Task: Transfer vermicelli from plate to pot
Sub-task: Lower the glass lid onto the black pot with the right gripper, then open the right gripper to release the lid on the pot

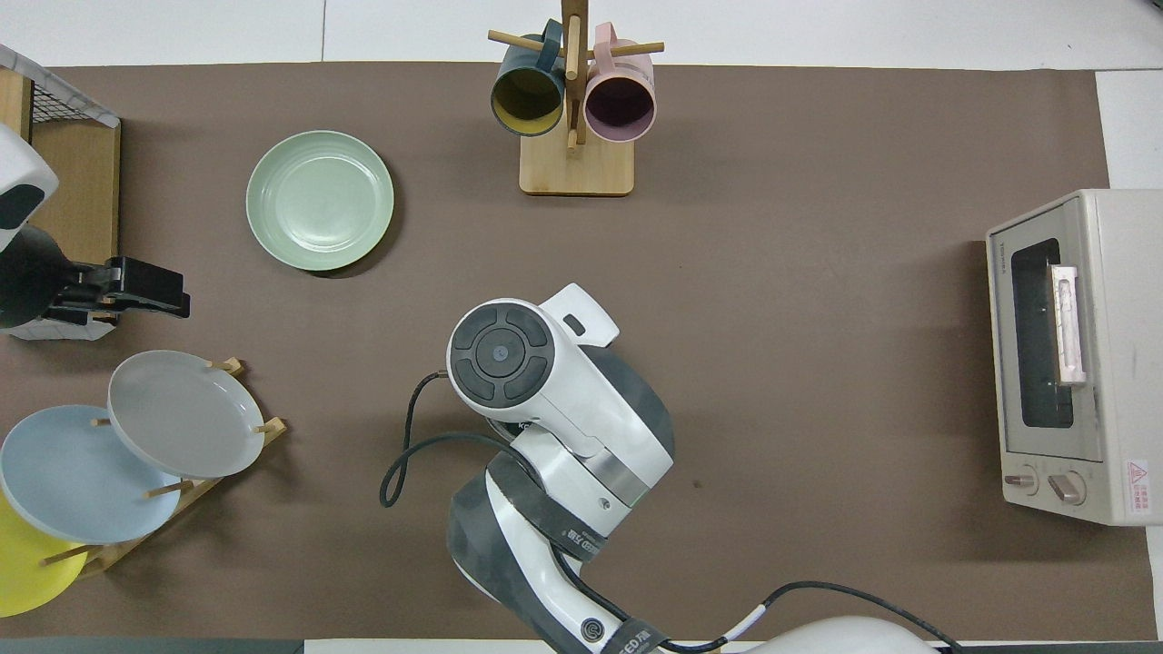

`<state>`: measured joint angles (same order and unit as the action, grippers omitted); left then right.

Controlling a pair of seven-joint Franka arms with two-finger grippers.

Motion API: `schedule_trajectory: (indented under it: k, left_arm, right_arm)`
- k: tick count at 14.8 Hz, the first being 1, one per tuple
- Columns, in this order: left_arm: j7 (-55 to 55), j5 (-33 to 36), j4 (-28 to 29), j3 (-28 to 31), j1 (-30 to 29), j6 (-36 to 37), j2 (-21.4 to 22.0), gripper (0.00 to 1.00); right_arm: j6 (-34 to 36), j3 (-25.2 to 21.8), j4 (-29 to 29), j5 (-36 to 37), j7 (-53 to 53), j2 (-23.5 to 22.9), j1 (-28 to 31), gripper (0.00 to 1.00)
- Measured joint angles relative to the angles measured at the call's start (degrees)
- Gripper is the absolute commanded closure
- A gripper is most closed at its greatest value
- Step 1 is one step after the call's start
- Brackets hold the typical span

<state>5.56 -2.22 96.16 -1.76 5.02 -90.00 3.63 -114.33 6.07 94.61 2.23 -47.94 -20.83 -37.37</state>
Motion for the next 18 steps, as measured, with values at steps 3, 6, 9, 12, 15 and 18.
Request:
schedule_trajectory:
  k: [3, 6, 9, 12, 15, 18]
  left_arm:
    - [0.0, 0.0, 0.0, 0.0, 0.0, 0.0, 0.0, 0.00]
    - [0.0, 0.0, 0.1, 0.0, 0.0, 0.0, 0.0, 0.00]
    - [0.0, 0.0, 0.2, 0.1, 0.0, 0.0, 0.0, 0.00]
    - [0.0, 0.0, 0.2, 0.2, -0.1, 0.0, 0.0, 0.00]
    - [0.0, 0.0, 0.2, 0.3, -0.1, 0.0, 0.1, 0.00]
    - [0.0, 0.0, 0.4, 0.5, -0.1, 0.0, 0.1, 0.00]
  right_arm:
    - [0.0, 0.0, 0.0, 0.0, 0.0, 0.0, 0.0, 0.78]
    - [0.0, 0.0, 0.0, 0.0, 0.0, 0.0, 0.0, 0.36]
    - [0.0, 0.0, 0.0, 0.0, 0.0, 0.0, 0.1, 0.00]
    - [0.0, -0.7, -0.5, 0.0, 0.5, 0.6, 2.2, 0.00]
    - [2.5, -0.8, -1.5, 0.0, 6.9, 4.0, 8.8, 0.00]
    - [7.7, -0.8, -1.8, 0.0, 12.6, 8.3, 14.7, 0.00]
